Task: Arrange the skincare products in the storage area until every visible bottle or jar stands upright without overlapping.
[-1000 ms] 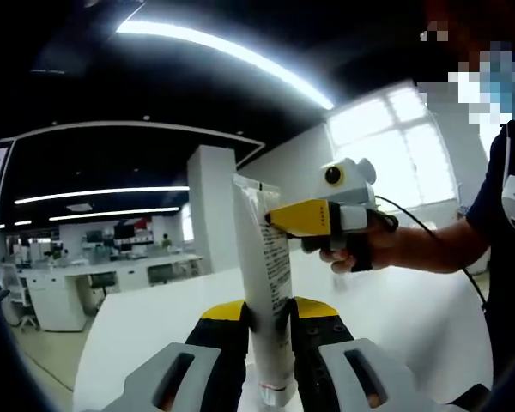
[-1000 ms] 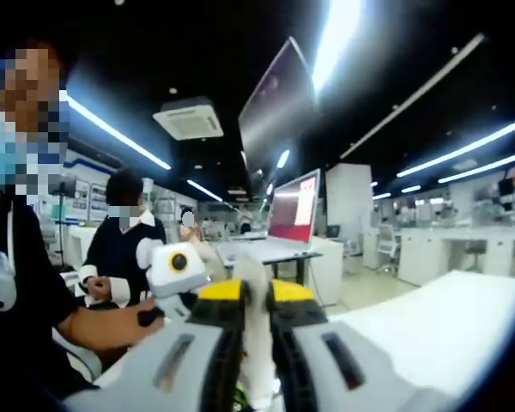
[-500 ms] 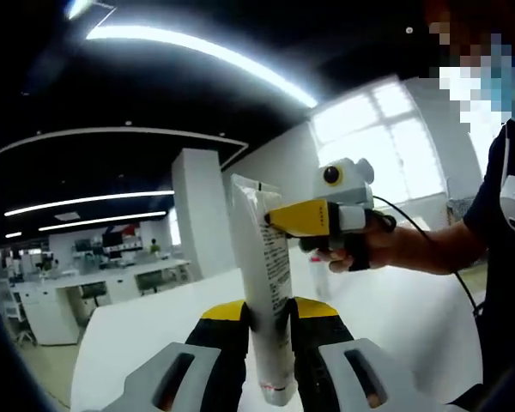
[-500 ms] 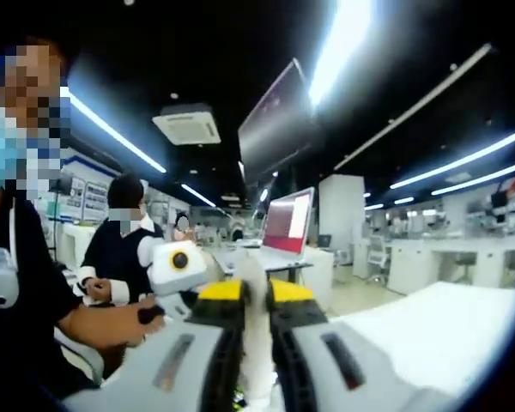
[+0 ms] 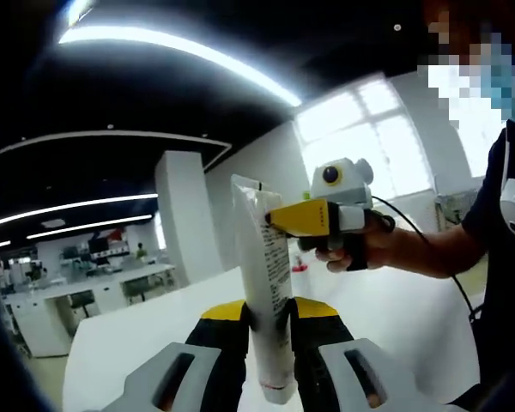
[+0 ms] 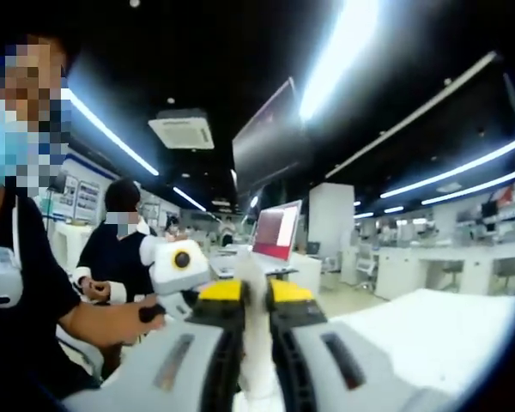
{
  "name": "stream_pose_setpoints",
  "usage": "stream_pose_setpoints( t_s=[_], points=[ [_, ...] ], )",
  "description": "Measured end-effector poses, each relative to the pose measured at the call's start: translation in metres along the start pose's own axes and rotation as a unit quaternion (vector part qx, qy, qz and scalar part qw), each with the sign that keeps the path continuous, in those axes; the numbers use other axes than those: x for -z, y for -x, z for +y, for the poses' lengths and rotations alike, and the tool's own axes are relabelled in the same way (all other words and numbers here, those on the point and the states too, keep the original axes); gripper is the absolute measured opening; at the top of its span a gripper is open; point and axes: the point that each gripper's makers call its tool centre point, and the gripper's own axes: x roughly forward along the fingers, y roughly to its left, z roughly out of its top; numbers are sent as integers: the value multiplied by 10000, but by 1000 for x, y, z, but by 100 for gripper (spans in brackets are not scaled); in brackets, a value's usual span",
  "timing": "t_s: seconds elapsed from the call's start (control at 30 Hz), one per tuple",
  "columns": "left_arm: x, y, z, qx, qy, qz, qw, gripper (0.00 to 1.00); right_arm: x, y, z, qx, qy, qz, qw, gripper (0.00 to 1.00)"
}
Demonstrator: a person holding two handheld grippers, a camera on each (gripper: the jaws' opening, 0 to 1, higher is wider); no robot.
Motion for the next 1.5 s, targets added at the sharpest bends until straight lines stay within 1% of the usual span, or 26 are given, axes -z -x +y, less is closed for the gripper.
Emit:
stream_pose_setpoints(
  t_s=[0.33,0.63,0.9,1.2,1.5],
  points=[
    [-6,-32,-16,268,-10,9,9996,17,-8,35,-10,207,81,73,9997,8],
    [-14,-61,-27,477,-68,-7,9988,17,-18,62,-20,367,197,96,9991,8],
    [-17,-85,-36,631,-94,-5,9980,17,-23,84,-31,488,262,115,9984,8],
    [-17,-111,-44,768,-93,5,9970,17,-25,108,-46,610,339,158,9974,8],
    [-12,-137,-47,895,-51,36,9960,17,-21,129,-64,765,344,147,9964,8]
  ],
)
